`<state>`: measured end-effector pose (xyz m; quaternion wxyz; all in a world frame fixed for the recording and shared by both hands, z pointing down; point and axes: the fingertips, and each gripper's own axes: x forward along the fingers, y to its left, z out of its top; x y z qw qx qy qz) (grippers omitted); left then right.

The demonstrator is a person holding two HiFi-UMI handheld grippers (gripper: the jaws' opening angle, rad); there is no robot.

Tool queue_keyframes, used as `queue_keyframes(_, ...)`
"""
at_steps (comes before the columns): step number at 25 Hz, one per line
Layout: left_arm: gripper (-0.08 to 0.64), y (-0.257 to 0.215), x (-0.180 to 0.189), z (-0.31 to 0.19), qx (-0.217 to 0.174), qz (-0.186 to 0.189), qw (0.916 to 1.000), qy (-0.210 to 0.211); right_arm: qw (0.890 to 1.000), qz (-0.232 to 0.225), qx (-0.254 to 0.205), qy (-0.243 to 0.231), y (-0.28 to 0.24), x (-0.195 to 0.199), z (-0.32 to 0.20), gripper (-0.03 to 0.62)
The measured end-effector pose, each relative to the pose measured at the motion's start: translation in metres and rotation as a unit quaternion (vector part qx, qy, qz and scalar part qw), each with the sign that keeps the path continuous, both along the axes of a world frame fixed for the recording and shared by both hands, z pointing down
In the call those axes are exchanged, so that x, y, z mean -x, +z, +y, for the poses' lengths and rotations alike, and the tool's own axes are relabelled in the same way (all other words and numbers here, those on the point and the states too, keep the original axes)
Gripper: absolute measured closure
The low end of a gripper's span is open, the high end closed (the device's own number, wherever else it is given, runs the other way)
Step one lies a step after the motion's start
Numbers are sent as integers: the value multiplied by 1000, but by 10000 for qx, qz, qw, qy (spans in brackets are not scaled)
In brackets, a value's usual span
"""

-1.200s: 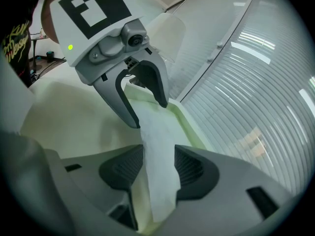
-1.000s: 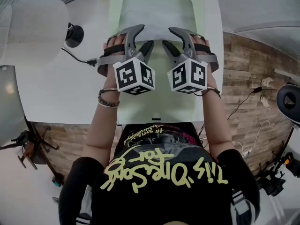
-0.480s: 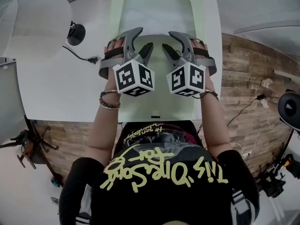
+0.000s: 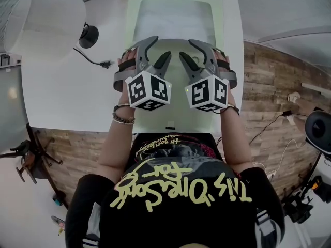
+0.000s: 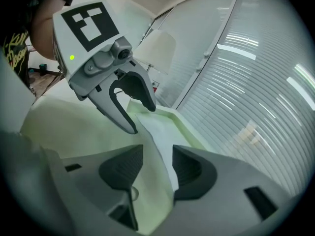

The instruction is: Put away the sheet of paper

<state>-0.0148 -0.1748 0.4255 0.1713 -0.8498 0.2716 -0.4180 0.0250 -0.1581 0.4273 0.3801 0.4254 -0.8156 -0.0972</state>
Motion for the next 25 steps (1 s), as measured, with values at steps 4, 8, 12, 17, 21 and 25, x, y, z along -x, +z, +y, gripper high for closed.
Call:
queue_keyframes(4, 308, -7, 2, 3, 7, 272, 9995, -178, 9993, -331, -147, 125, -13, -2, 4, 407)
queue_keyframes(8, 309, -12, 4, 6, -3, 608, 9975, -350, 9968, -715, -245, 265, -20, -2, 6, 407)
queue_keyframes(12, 310, -20, 4, 11, 32, 1030, 9934, -505, 9916, -1172, -360, 402, -32, -4, 11, 407)
queue_keyframes(17, 310, -37, 5, 15, 92, 1656, 9835, -729, 9858, -1544, -478, 458, -49, -8, 17, 407)
queue_keyframes(21, 310, -43, 8, 18, 125, 1894, 9783, -830, 9836, -1652, -647, 334, -64, -8, 19, 407)
queue_keyframes(25, 319, -53, 7, 21, 30, 2076, 9744, -864, 9827, -1643, -828, 201, -78, -8, 21, 407)
